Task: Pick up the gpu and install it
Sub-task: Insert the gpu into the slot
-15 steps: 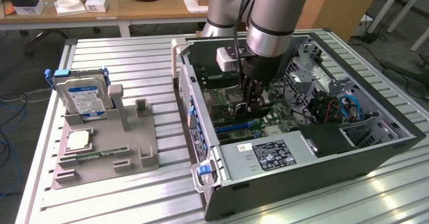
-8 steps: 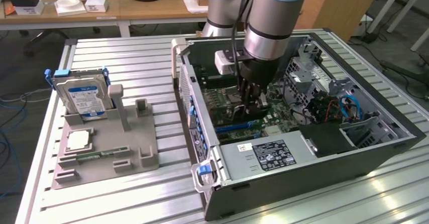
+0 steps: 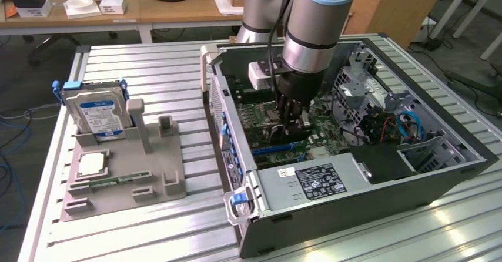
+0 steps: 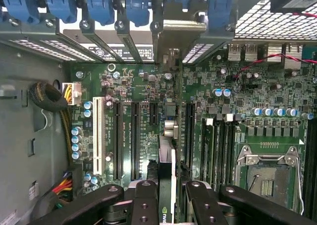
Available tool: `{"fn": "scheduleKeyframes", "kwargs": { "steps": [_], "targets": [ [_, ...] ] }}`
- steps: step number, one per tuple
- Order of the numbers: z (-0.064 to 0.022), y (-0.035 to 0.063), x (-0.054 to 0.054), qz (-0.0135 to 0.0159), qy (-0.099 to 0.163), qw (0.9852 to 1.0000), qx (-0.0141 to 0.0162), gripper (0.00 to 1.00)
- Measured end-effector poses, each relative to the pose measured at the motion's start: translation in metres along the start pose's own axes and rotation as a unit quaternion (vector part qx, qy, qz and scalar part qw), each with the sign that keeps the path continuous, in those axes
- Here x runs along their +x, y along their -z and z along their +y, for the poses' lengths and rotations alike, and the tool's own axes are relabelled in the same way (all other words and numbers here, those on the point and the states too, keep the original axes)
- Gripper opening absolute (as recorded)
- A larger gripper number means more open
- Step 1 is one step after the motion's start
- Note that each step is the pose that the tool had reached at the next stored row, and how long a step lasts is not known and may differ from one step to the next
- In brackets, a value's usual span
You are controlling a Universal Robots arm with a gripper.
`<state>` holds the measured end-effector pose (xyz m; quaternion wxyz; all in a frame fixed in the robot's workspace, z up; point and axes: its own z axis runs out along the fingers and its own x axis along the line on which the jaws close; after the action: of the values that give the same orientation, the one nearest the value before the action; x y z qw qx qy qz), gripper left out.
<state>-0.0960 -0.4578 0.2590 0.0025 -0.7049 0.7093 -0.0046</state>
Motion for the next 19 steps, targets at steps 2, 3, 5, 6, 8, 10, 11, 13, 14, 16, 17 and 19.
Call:
{"fn": "scheduleKeyframes", "kwargs": {
  "steps": [2,3,5,6,8,10,11,13,14,16,17,19],
  "targets": [
    [0.0,-0.0003,0.0,-0.0001,0.0,1.0,0.0,0.26],
    [0.0,-0.001,-0.0001,-0.0003,0.0,1.0,0.0001,0.26],
    [0.0001,-0.0027,-0.0001,-0.0001,0.0,1.0,0.0,0.26],
    [0.0001,-0.0034,-0.0001,-0.0002,0.0,1.0,0.0001,0.26],
    [0.0001,-0.0047,-0.0001,-0.0003,0.0,1.0,0.0001,0.26],
    [0.0001,-0.0059,-0.0001,-0.0004,0.0,1.0,0.0001,0.26],
    [0.0002,-0.006,0.0,-0.0002,0.0,1.0,0.0,0.26],
    [0.0006,-0.0071,-0.0001,-0.0004,0.0,1.0,0.0001,0.26],
    [0.0009,-0.0078,-0.0001,-0.0004,0.0,1.0,0.0001,0.26],
    [0.002,-0.0087,0.0,-0.0003,0.0,1.0,0.0,0.26],
    [0.002,-0.0087,0.0,-0.0002,0.0,1.0,0.0,0.26],
    [0.002,-0.0088,-0.0001,-0.0003,0.0,1.0,0.0,0.26]
  ]
}}
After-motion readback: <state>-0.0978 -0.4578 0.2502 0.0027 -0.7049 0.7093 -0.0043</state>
